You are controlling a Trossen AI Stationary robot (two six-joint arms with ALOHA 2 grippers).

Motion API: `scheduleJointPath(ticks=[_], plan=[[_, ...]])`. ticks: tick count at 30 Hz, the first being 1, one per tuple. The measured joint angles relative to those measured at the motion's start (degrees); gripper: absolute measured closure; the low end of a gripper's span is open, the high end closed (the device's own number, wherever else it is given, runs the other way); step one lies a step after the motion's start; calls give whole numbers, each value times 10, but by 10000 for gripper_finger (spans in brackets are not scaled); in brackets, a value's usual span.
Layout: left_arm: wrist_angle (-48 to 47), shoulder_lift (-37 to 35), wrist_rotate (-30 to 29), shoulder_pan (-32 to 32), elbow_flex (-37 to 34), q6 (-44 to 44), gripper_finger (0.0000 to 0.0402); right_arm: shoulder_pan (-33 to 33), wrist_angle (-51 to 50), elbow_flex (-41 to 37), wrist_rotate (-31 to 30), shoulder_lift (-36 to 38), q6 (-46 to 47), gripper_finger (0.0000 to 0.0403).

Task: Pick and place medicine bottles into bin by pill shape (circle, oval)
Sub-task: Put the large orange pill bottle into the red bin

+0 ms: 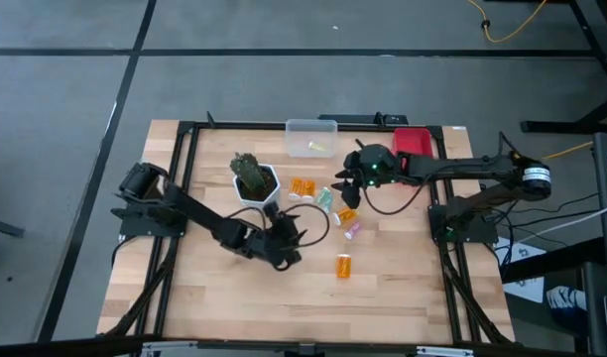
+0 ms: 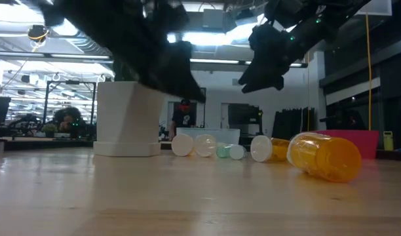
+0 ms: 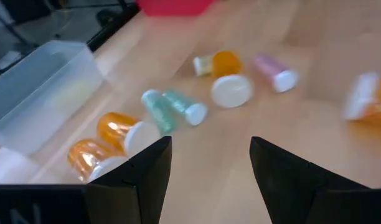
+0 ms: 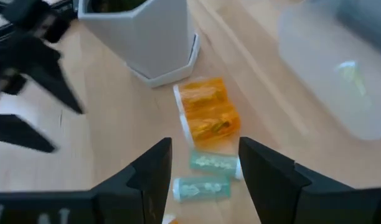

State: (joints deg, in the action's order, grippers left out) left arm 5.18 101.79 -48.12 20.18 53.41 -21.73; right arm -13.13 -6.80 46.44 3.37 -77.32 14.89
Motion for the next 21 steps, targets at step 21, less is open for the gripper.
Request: scheduleJointPath(ticks=[21], plan=[[20, 59, -21, -22, 0, -37, 191, 12, 201, 0, -3, -202, -2, 214]])
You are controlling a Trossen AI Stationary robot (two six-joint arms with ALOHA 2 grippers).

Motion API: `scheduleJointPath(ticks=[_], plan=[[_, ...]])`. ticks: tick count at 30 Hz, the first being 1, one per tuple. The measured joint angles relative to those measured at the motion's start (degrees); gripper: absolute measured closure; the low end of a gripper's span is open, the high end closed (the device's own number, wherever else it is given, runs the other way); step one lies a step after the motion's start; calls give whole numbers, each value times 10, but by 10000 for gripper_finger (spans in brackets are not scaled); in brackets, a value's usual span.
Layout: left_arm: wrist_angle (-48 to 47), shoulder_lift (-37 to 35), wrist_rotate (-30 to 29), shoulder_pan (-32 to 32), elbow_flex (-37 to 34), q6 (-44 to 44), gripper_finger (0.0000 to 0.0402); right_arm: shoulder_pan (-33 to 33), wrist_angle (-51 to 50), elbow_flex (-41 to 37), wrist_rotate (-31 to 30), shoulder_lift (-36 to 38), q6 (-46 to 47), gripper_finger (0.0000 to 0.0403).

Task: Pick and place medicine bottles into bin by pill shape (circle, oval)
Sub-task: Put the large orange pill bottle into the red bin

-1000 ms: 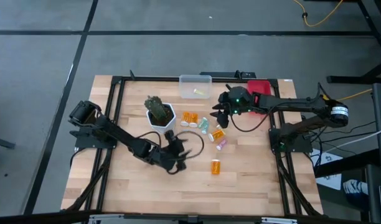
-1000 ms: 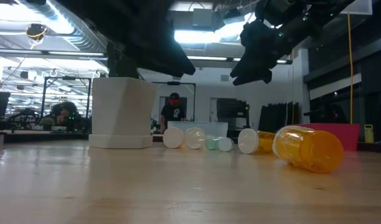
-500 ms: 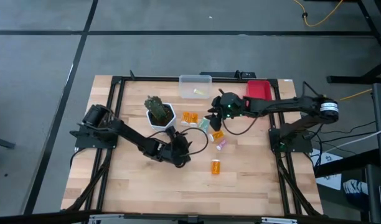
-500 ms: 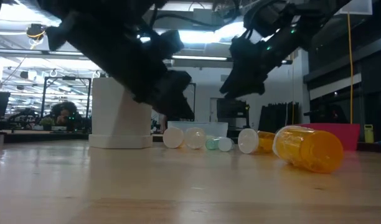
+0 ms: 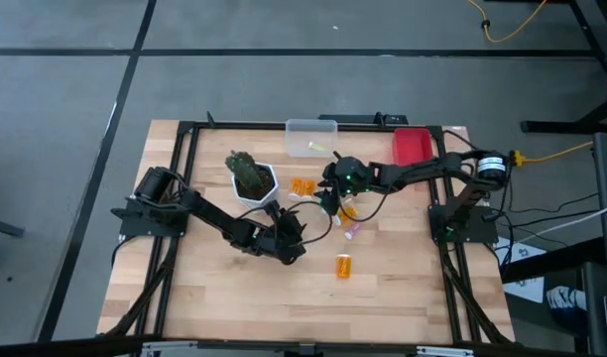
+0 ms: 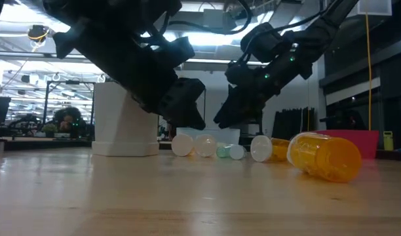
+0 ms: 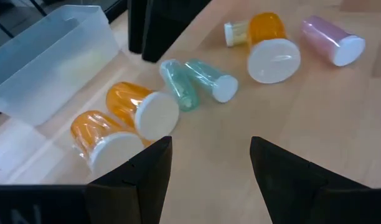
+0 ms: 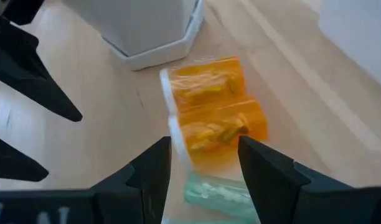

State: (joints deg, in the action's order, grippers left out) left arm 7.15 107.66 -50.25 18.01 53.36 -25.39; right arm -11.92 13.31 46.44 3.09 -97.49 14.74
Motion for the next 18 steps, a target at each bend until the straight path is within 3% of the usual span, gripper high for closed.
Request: scheduleJointPath(ticks=[6, 10, 12, 18], plan=[[2, 0, 2, 13, 0, 19, 191, 6, 20, 0, 0, -4, -1, 214], [8, -11, 82, 31, 0, 54, 191, 5, 21, 0, 0, -2, 0, 214], [7, -31, 112, 46, 1, 68, 191, 5, 20, 0, 0, -2, 0, 214], [-70, -133, 105, 101, 1, 66, 191, 5, 29, 0, 0, -1, 9, 214]])
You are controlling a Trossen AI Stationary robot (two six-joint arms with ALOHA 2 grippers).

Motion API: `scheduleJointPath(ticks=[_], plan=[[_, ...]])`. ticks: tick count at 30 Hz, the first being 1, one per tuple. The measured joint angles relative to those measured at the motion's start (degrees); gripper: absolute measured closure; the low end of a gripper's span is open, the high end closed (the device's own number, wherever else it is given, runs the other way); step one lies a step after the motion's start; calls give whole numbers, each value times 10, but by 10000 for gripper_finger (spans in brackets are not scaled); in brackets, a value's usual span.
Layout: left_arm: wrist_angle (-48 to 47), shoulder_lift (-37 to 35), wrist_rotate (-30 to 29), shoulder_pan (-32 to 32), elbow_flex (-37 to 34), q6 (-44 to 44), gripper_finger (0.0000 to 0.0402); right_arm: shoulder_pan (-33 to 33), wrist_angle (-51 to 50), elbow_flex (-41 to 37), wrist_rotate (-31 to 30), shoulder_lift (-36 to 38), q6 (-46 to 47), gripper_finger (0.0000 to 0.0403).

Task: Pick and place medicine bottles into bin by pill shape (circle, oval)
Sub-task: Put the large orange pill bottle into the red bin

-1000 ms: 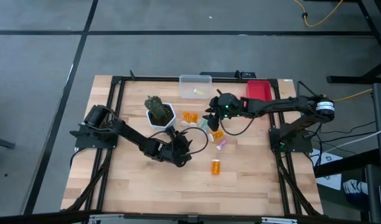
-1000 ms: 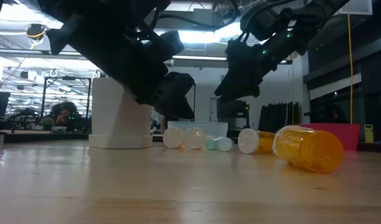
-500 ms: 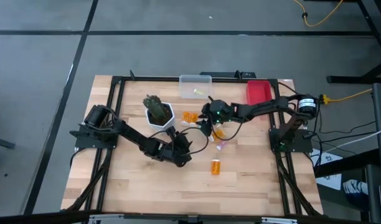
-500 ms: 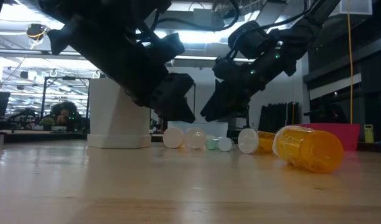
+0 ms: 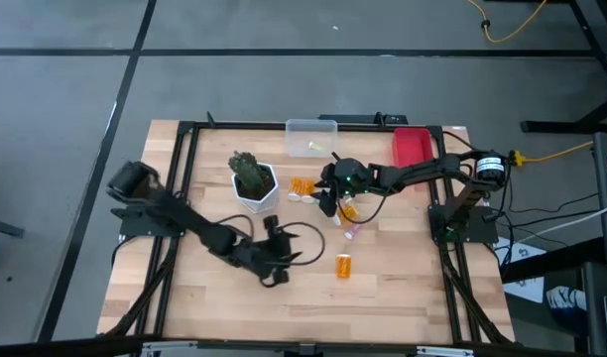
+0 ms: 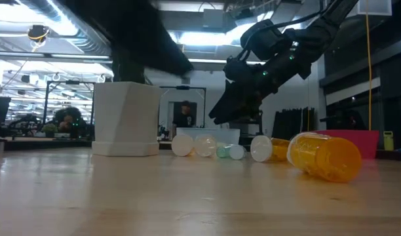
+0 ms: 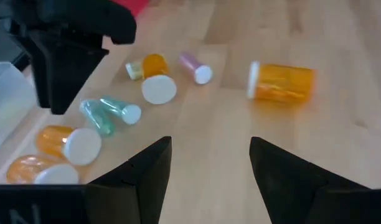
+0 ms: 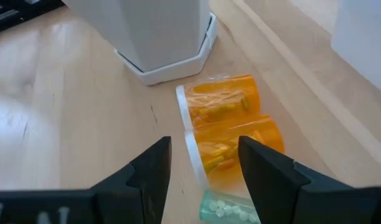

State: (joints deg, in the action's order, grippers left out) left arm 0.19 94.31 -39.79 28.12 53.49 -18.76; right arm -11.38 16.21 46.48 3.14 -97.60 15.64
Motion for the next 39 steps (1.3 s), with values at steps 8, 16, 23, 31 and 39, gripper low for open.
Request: scheduleJointPath(ticks=[8, 16, 23, 31, 39], plan=[[-128, -85, -9, 74, -8, -69, 191, 0, 30, 0, 0, 0, 22, 214], [-169, -85, -73, 91, -61, -164, 191, 3, 19, 18, 0, 0, 70, 214], [-164, -85, -118, 81, -77, -159, 191, 16, -43, 84, -4, 0, -16, 214], [-160, -85, -118, 80, -77, -137, 191, 9, -245, 207, -5, -28, -141, 214], [-160, -85, -115, 80, -77, -135, 191, -19, -300, 231, -5, -32, -174, 214]])
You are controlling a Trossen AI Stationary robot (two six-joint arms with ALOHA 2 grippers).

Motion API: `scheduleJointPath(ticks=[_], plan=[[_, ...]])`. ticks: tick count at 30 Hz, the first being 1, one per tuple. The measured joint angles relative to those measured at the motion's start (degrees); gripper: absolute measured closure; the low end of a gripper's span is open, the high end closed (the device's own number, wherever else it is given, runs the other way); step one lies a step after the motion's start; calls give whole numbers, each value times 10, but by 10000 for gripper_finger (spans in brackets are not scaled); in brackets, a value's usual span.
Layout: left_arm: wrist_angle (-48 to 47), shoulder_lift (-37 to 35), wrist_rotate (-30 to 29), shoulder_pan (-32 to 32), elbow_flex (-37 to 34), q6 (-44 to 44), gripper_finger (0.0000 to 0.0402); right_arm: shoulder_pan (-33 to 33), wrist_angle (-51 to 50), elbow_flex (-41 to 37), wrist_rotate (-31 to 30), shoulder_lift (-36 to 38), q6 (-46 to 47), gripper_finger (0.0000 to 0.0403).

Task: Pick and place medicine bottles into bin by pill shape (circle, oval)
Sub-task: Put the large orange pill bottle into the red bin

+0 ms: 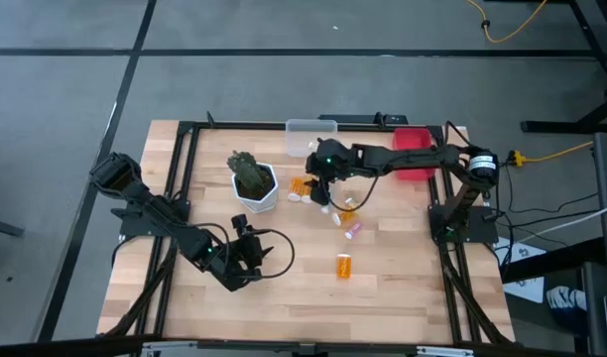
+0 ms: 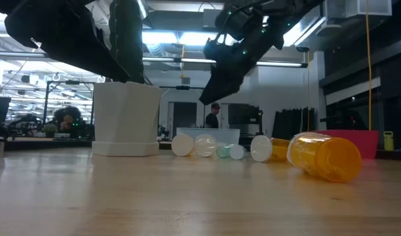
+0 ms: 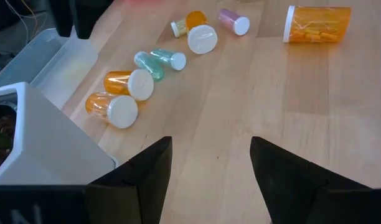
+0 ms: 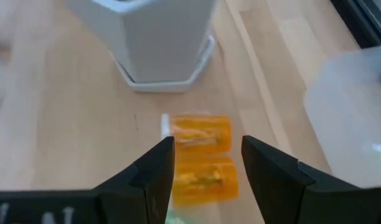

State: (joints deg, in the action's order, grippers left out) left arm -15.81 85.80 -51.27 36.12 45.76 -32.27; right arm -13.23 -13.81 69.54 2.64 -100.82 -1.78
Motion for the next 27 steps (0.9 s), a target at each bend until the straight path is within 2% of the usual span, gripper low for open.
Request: scheduleJointPath(ticks=[6, 10, 15, 27], plan=[[5, 0, 1, 0, 0, -2, 191, -22, -11, 0, 0, -3, 42, 214], [12, 0, 4, 0, 0, -3, 191, -25, 11, 0, -4, -2, 4, 214], [14, 0, 12, 0, 0, -2, 191, -21, 33, 0, 1, -2, 13, 210], [14, 0, 12, 0, 0, -2, 191, -20, 53, 0, -11, -2, 16, 106]])
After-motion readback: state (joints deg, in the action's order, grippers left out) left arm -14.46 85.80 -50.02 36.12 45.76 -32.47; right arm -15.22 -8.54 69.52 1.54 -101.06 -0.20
